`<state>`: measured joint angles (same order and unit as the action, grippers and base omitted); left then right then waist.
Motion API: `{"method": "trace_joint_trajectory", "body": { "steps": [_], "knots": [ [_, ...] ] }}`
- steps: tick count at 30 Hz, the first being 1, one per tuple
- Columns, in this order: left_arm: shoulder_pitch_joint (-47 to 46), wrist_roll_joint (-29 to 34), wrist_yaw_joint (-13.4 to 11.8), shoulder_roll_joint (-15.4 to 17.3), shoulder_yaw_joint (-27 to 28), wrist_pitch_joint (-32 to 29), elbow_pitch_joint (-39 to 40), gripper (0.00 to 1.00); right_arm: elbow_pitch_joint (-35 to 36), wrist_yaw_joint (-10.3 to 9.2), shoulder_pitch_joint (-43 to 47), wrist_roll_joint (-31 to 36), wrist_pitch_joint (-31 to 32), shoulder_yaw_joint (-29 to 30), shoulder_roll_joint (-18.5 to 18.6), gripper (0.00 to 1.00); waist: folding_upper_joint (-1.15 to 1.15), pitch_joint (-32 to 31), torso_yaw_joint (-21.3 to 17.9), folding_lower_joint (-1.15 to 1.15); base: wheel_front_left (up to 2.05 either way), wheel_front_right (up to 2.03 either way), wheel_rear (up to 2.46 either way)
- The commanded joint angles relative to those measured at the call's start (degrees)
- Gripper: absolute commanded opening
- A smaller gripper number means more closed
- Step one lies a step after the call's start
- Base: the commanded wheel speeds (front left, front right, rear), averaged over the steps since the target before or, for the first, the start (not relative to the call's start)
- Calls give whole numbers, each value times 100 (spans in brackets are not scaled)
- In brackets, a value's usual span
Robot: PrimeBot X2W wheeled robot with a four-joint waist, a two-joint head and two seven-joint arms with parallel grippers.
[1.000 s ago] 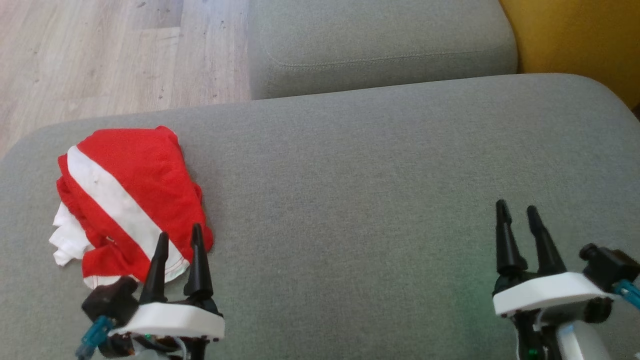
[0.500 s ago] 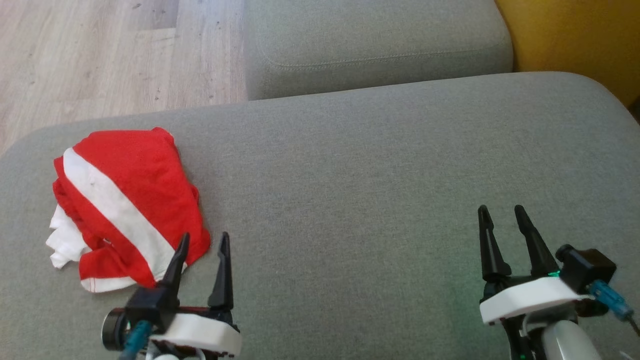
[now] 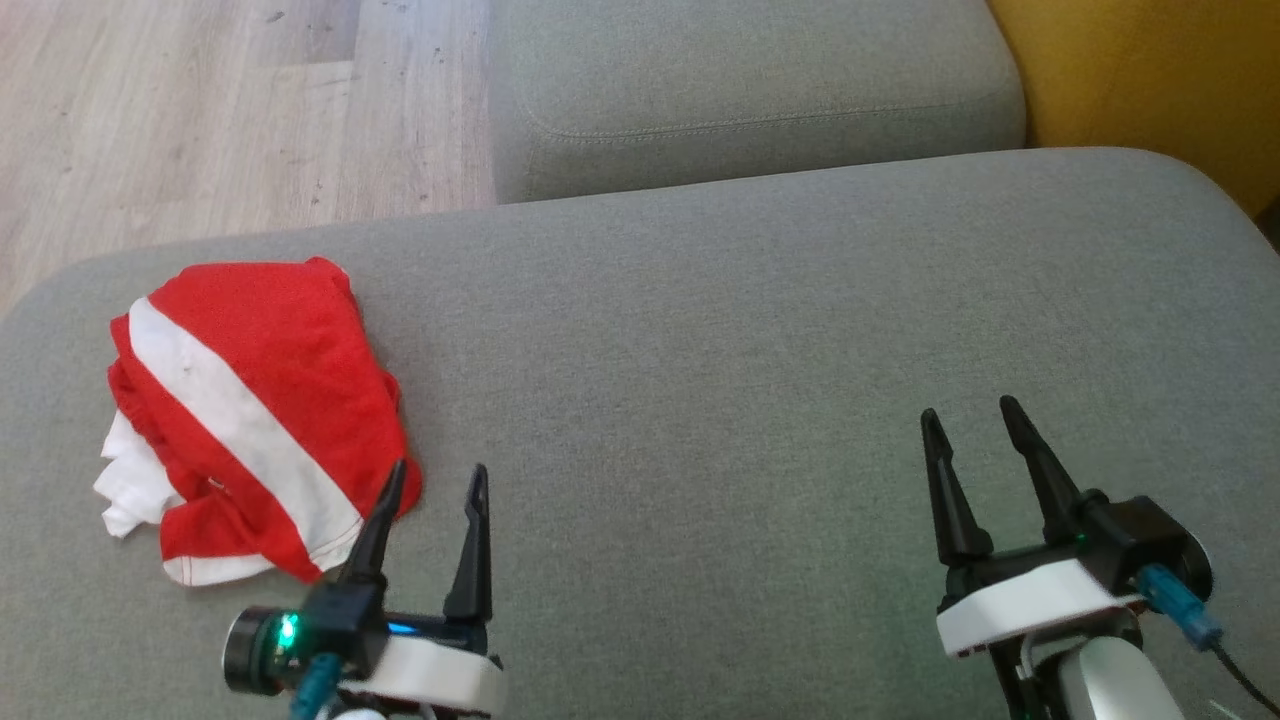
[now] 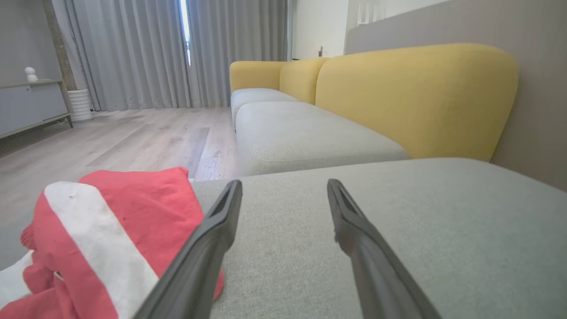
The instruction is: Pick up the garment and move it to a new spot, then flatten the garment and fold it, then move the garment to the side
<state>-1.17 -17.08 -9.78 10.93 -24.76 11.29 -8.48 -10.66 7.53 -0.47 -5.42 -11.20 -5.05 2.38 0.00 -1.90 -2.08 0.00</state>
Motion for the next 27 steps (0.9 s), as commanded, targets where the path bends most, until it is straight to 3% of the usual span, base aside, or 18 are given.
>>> {"method": "trace_joint_trajectory", "body": {
  "steps": [1, 8, 13, 17, 27],
  "knots": [
    [-234, -47, 69, -38, 278, 95, 268, 100, 233, -4, -235, -34, -102, -128, 45, 100, 0, 3, 2, 0, 0, 0, 0],
    [66, -249, 658, -432, 804, 213, 290, 100, 265, -4, -43, -914, -221, -125, 47, 100, 0, -9, 4, 0, 0, 0, 0],
    [235, -82, 961, -648, 1127, 297, 154, 100, 220, -4, 80, -945, -305, -254, 48, 100, 0, -21, -25, 0, 0, 0, 0],
    [260, 277, 1108, -728, 1248, 364, 110, 100, 119, -4, 80, -653, -372, -260, 50, 100, 0, -24, -27, 0, 0, 0, 0],
    [254, 430, 1287, -797, 1447, 371, 45, 100, 9, -4, 21, -623, -380, -219, 50, 100, 0, -56, 9, 0, 0, 0, 0]
  ]
}}
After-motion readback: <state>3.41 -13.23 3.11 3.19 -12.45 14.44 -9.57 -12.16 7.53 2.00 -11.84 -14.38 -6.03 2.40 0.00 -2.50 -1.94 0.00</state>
